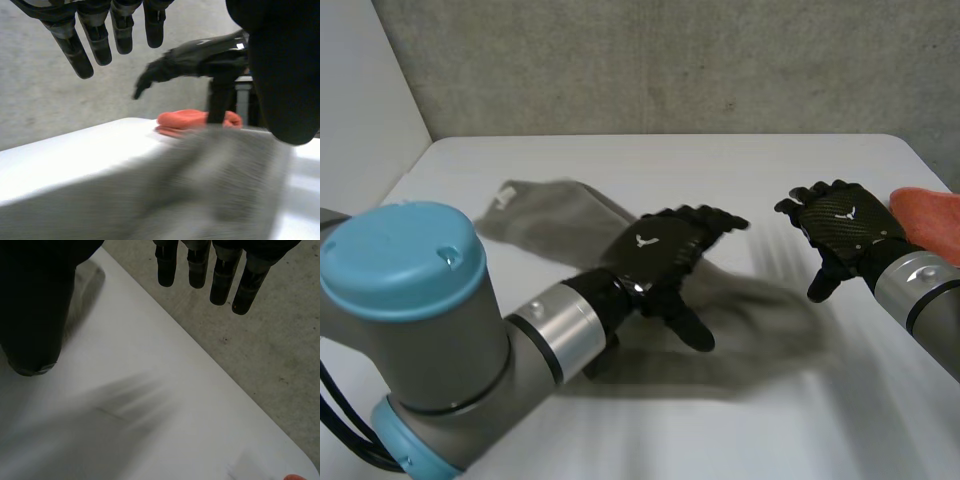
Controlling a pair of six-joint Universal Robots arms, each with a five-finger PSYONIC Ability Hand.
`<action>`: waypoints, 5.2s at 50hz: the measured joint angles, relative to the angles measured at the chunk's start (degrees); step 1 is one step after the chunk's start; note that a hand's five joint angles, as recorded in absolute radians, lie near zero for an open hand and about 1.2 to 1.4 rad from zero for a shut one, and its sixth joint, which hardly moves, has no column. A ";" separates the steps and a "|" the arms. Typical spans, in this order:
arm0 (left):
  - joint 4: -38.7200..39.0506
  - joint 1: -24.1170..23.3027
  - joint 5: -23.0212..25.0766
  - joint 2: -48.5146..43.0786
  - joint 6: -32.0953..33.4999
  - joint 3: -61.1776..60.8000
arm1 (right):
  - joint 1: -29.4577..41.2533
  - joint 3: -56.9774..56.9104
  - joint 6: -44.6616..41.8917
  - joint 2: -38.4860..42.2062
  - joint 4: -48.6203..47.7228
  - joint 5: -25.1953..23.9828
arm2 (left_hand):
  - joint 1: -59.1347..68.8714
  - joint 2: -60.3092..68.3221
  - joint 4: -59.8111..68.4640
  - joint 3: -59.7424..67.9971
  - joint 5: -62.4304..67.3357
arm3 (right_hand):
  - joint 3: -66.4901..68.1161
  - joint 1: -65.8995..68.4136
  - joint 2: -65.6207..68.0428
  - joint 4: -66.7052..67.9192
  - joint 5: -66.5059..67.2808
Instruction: Fold the laundry.
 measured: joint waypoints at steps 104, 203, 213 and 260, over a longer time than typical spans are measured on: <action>13.54 21.44 -17.23 0.19 35.80 7.09 | 16.55 -21.33 -6.29 5.70 -2.47 14.71 | 53.88 56.87 57.00 56.14 52.86 | 55.29 45.99 54.66 54.71 52.94; -14.66 27.13 -4.45 -21.92 33.44 14.64 | 5.21 -3.09 -4.85 5.76 12.60 0.24 | 35.86 34.18 34.24 33.86 32.29 | 55.30 45.99 54.66 54.72 53.01; -13.00 26.47 -6.11 -7.46 29.94 10.67 | 4.71 -3.43 -2.04 5.61 10.76 0.43 | 55.87 56.74 56.96 55.82 52.42 | 55.22 45.98 54.62 54.59 52.99; -13.24 23.10 -8.56 20.31 27.11 4.41 | 1.00 1.41 27.16 12.95 -1.66 -0.81 | 55.87 56.92 57.22 56.11 52.42 | 55.39 46.80 54.87 54.70 52.78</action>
